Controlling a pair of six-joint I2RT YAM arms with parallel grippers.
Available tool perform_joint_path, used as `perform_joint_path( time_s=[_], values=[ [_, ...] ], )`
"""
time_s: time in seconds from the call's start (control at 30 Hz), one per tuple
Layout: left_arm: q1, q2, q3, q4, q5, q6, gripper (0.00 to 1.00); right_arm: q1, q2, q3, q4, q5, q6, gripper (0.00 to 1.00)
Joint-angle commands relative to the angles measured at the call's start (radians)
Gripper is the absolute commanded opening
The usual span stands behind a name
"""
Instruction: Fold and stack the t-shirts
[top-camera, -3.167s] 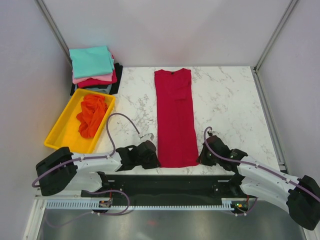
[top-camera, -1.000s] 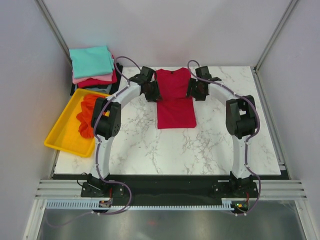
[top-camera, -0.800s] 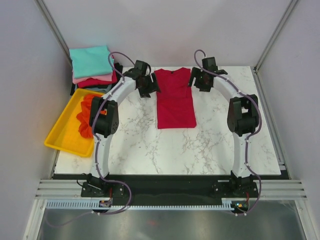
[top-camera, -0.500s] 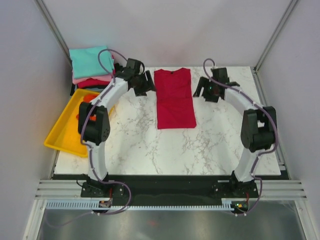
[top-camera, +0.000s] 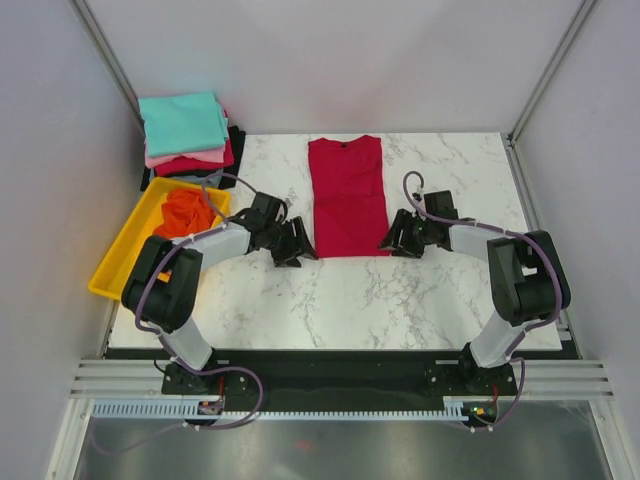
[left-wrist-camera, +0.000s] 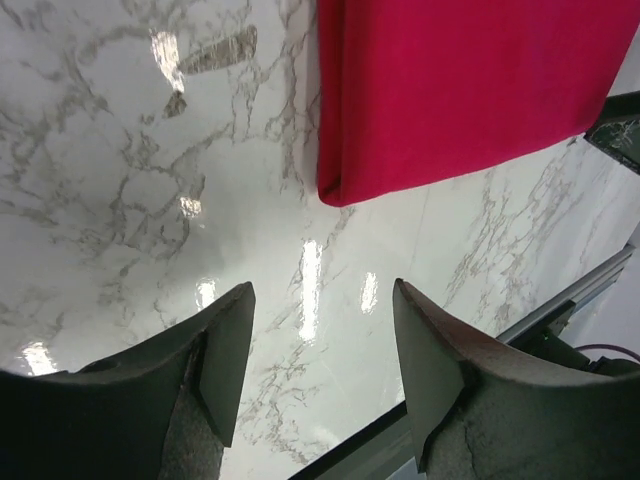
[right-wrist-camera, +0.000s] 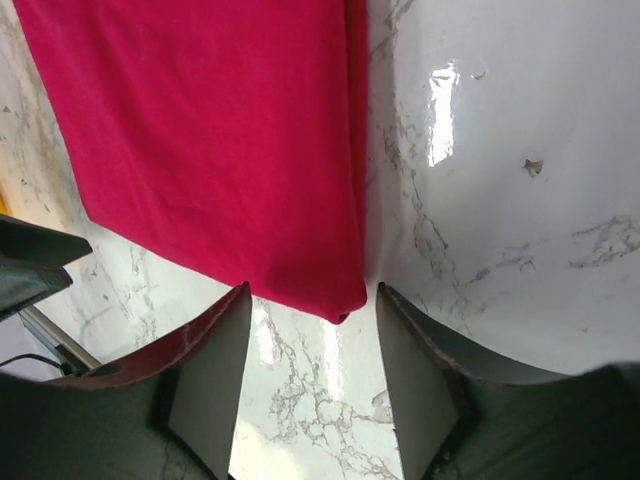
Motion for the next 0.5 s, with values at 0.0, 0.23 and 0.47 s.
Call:
perform_joint_path(
  time_s=[0.0,0.23,0.47],
  values=[
    [-0.023,-0.035,-0.026,0.164,0.041,-0.058,0.64,0.008,0.026,-0.032,0.052,0.0,0.003,0.59],
    [-0.051,0.031,-0.056,0.233,0.022,-0.095,0.59,0.008,0.041,-0.052,0.081,0.015,0.012,0.32],
    [-0.057,0.063,-0.056,0.245,-0.013,-0.104,0.49,0.006,0.075,-0.043,0.087,0.009,0.006,0.19]
  ],
)
